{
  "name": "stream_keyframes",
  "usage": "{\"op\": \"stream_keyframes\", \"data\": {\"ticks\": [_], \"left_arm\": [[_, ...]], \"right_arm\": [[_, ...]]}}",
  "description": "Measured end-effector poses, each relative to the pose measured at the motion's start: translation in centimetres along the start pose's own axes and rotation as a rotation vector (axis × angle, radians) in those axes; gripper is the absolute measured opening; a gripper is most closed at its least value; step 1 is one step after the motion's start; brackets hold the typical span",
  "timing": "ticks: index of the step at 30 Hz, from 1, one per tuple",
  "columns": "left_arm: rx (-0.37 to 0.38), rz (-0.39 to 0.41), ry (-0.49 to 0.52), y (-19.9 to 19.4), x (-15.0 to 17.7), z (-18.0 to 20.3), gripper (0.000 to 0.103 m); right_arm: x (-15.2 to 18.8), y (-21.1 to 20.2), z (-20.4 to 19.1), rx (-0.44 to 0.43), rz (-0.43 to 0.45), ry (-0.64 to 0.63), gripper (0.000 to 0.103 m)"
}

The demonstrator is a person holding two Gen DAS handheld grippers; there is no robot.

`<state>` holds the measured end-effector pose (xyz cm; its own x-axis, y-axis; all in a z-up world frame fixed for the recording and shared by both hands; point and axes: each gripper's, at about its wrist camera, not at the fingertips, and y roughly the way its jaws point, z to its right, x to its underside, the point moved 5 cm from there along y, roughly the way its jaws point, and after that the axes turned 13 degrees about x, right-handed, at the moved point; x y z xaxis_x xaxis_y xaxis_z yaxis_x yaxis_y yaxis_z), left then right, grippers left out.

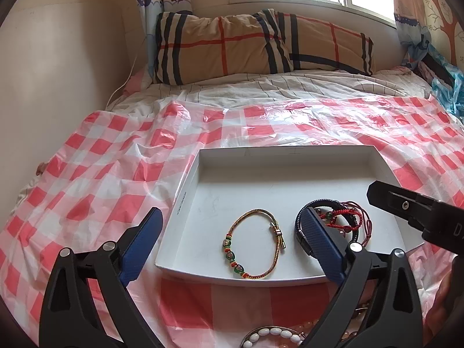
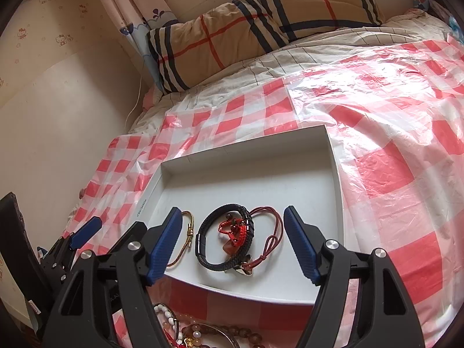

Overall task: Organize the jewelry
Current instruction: 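Withdraw both open tools from the box toward the remaining bracelets, then grasp a red cord bracelet with the left tool while the right tool grasps a silver bangle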

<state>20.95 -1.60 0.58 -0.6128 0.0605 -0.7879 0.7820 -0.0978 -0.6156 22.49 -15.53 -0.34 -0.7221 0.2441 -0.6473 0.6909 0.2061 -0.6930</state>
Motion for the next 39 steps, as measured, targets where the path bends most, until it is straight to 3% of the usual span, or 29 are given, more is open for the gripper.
{"op": "stream_keyframes", "data": {"ticks": [19,24,28,33,35,39], "left_arm": [[0.017,-0.021,0.034,-0.5,0.1,0.1,0.095],[0.101,-0.078,-0.083,-0.7,0.8,-2.5,0.095],[0.174,-0.124,-0.158,-0.6,1.4,-4.0,0.095],[0.145,-0.154,-0.074,-1.2,2.0,-4.2,0.095],[0.196,-0.16,-0.023,-2.0,2.1,-3.2,0.095],[0.34,-0.167,0.234,-4.2,3.8,1.2,0.095]], "right_arm": [[0.5,-0.6,0.7,0.04,-0.001,-0.017,0.07],[1.0,-1.8,2.9,0.108,-0.052,-0.011,0.07],[3.0,-2.0,4.0,0.111,-0.165,-0.029,0.07],[6.8,-3.8,2.3,0.068,-0.221,-0.171,0.07],[8.3,-4.5,1.8,0.093,-0.228,-0.22,0.07],[9.9,-5.2,3.1,0.154,-0.249,-0.211,0.07]]}}
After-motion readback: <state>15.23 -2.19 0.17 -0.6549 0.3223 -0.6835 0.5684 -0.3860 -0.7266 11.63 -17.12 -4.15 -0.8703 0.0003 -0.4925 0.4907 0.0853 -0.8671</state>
